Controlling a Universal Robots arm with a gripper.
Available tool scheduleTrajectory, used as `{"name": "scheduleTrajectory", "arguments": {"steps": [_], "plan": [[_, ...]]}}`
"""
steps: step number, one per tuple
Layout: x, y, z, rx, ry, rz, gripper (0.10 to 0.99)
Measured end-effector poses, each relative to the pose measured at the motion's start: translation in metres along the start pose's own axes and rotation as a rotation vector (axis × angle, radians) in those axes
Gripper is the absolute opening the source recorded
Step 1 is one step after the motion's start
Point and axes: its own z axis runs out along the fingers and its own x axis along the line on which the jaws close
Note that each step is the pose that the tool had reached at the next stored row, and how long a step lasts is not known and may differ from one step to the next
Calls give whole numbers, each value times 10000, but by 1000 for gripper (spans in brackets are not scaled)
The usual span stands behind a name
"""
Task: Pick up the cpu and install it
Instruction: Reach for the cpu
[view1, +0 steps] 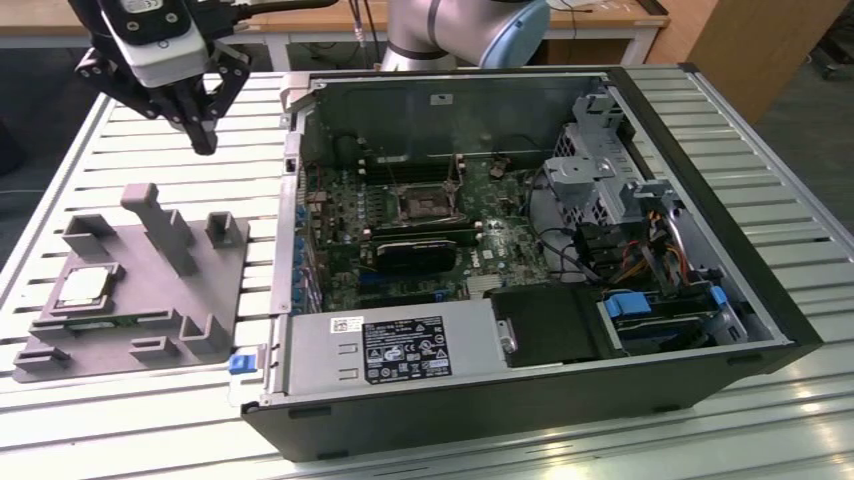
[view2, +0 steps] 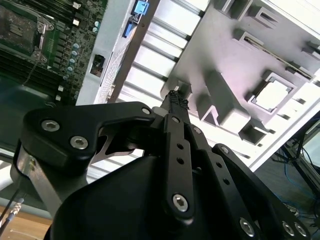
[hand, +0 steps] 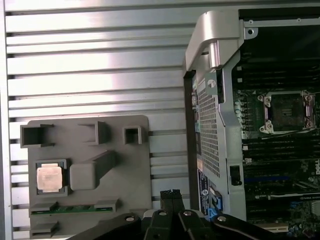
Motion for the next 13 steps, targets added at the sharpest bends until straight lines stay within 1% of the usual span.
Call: {"name": "scheduleTrajectory", "arguments": {"steps": [13], "plan": [[52,-5,16,2,30,2,106]]}}
